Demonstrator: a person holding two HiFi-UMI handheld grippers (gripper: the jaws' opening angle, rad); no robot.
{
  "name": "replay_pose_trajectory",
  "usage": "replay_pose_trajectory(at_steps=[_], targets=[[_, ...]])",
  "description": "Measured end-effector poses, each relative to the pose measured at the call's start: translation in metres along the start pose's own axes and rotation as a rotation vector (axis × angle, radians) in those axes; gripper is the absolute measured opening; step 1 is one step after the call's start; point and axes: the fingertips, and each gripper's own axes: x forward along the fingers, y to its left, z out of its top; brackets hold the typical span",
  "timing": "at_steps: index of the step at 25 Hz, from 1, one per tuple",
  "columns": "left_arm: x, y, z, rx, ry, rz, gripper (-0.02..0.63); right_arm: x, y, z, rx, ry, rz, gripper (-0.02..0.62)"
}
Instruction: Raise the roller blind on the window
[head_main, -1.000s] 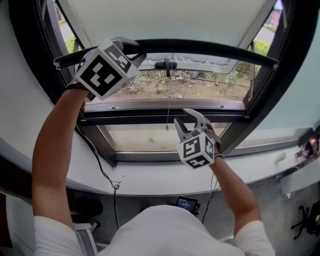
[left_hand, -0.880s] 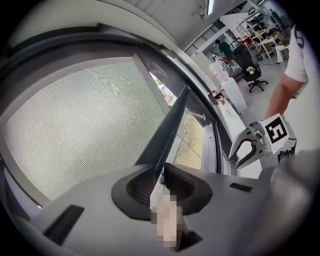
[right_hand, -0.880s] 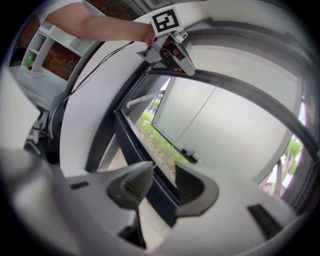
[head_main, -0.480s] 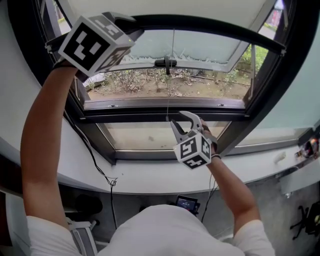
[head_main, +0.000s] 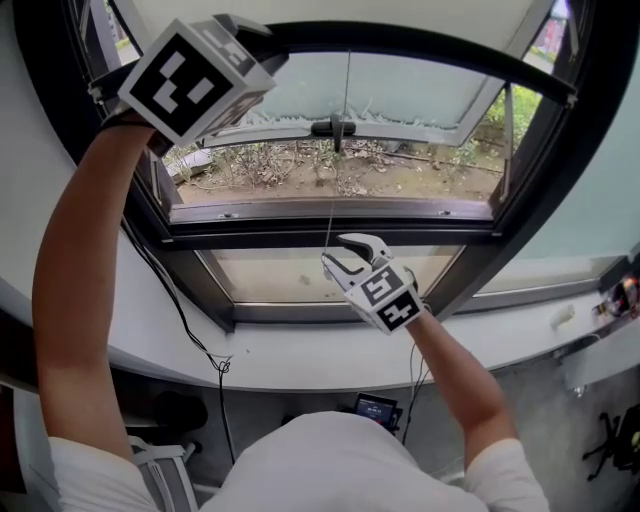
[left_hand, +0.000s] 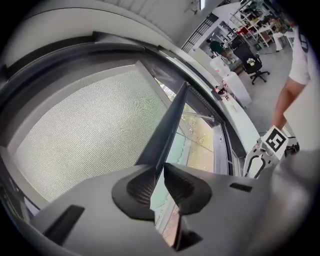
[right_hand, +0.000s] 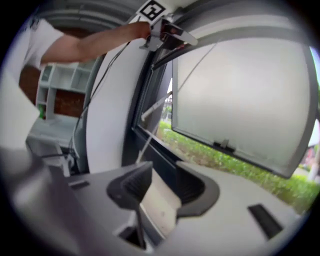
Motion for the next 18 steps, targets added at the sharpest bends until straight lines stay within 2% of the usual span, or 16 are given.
replay_pose_trajectory(at_steps=[2, 4, 10, 13, 18], targets=[[0.0, 0.001, 0.0, 0.006, 0.004, 0.006, 0.069, 0.008, 0.009, 0.006, 0.078, -0.034, 0.081, 0.138], [0.0, 0.002, -0.001, 0.011, 0.008, 0.01, 0.069, 0.016, 0.01, 0.006, 0.078, -0.024, 0.09, 0.138], [0.001, 0.001, -0.002, 0.025, 0.014, 0.009, 0.069, 0.034, -0.025, -0.001, 0.008, 0.054, -0.07, 0.157], [0.001, 0.002, -0.003, 0.023, 0.012, 0.009, 0.069, 0.04, -0.035, -0.001, 0.046, 0.065, -0.074, 0.192], [0.002, 0.002, -0.002, 0.042, 0.019, 0.007, 0.069, 0.048, -0.049, -0.025, 0.034, 0.166, -0.137, 0.174]])
